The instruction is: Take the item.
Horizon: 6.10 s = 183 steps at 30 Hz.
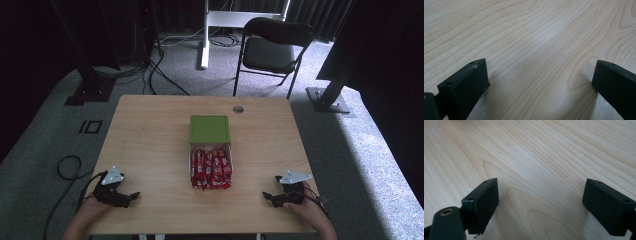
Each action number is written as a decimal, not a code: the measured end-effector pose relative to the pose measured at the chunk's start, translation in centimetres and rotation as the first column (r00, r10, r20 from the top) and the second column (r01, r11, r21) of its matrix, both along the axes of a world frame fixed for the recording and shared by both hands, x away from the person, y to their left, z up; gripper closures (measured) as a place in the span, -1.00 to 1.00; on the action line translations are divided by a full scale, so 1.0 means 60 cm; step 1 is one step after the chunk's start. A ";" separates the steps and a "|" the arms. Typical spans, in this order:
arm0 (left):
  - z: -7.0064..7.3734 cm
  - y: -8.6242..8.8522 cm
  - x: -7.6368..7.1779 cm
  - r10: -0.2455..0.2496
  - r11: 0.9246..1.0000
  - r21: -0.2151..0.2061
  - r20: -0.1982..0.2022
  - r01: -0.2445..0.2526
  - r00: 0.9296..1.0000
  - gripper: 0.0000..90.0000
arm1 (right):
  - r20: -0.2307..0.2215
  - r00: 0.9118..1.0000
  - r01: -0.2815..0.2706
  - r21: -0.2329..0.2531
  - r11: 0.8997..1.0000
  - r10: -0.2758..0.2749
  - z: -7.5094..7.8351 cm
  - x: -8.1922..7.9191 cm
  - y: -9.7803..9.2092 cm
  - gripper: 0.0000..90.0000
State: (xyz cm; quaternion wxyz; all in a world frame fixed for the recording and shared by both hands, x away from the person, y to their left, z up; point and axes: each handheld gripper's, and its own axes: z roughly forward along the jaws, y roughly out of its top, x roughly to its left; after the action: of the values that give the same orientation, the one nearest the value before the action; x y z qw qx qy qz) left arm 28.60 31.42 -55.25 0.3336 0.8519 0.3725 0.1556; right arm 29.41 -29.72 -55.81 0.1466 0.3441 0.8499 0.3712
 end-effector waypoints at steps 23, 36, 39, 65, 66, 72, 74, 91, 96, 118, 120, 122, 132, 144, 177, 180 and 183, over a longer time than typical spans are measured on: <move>0.000 0.000 0.000 0.000 1.000 0.000 -0.001 0.000 1.000 -0.97 | 0.041 0.996 0.074 0.114 0.991 -0.079 0.054 0.012 0.027 -0.68; 0.000 0.000 0.000 0.002 1.000 -0.003 -0.001 -0.002 1.000 -0.97 | 0.081 0.990 0.098 0.163 0.982 -0.112 0.099 0.018 0.041 -0.68; 0.000 0.000 0.000 0.002 1.000 -0.003 -0.001 -0.002 1.000 -0.97 | 0.107 0.989 0.086 0.167 0.982 -0.105 0.115 0.020 0.050 -0.68; 0.000 0.000 0.000 0.001 1.000 -0.003 0.000 -0.001 1.000 -0.97 | 0.203 0.978 -0.108 0.260 0.959 0.055 0.192 0.037 0.184 -0.61; 0.000 0.000 0.000 0.001 1.000 -0.003 0.000 -0.001 1.000 -0.97 | 0.202 0.977 -0.117 0.258 0.959 0.065 0.193 0.038 0.191 -0.60; 0.000 0.000 0.000 0.001 1.000 -0.002 0.001 -0.001 1.000 -0.97 | 0.205 0.972 -0.170 0.257 0.951 0.118 0.193 0.041 0.232 -0.59; 0.000 0.000 0.000 0.002 1.000 -0.003 0.001 -0.002 1.000 -0.97 | 0.205 0.969 -0.189 0.263 0.946 0.137 0.192 0.041 0.244 -0.55; 0.000 0.000 0.000 0.001 1.000 -0.002 0.000 -0.001 1.000 -0.97 | 0.155 0.970 -0.218 0.197 0.956 0.189 0.164 0.060 0.319 -0.40; 0.000 0.000 0.000 0.000 1.000 -0.002 -0.001 0.000 1.000 -0.97 | 0.145 0.976 -0.189 0.167 0.968 0.165 0.156 0.068 0.326 -0.23; 0.000 0.000 0.000 0.000 1.000 -0.001 0.000 0.000 1.000 -0.97 | -0.008 0.996 0.086 -0.007 0.996 -0.087 0.133 0.095 0.383 0.26; 0.000 0.000 0.000 0.000 1.000 -0.001 0.000 0.000 1.000 -0.97 | -0.023 0.994 0.109 -0.024 0.994 -0.109 0.131 0.097 0.387 0.35; 0.000 0.000 0.000 0.000 1.000 -0.002 0.000 0.000 1.000 -0.97 | -0.031 0.992 0.119 -0.024 0.993 -0.119 0.132 0.099 0.388 0.44; 0.000 0.000 0.000 0.001 1.000 -0.003 0.000 -0.001 1.000 -0.97 | 0.001 0.992 0.127 -0.006 0.992 -0.127 0.144 0.096 0.379 0.73; 0.000 0.000 0.000 0.001 1.000 -0.002 0.000 -0.001 1.000 -0.97 | 0.023 0.996 0.089 0.088 0.992 -0.092 0.187 0.062 0.356 0.75; 0.000 0.000 0.000 0.001 1.000 -0.003 -0.001 -0.001 1.000 -0.97 | 0.157 0.958 0.191 0.270 0.944 -0.239 0.270 0.019 0.253 0.75; 0.000 0.000 0.000 0.001 1.000 -0.003 -0.001 -0.001 1.000 -0.97 | 0.158 0.943 0.241 0.285 0.928 -0.294 0.264 0.028 0.236 0.75; 0.000 0.000 0.000 0.001 1.000 -0.003 -0.001 -0.001 1.000 -0.97 | 0.185 0.909 0.317 0.276 0.907 -0.374 0.251 0.039 0.216 0.75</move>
State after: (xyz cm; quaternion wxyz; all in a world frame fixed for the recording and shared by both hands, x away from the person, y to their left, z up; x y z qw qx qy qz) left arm 28.60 31.42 -55.24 0.3345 0.8514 0.3733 0.1547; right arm 31.74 -16.75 -40.76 0.2669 0.4591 0.7006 0.4766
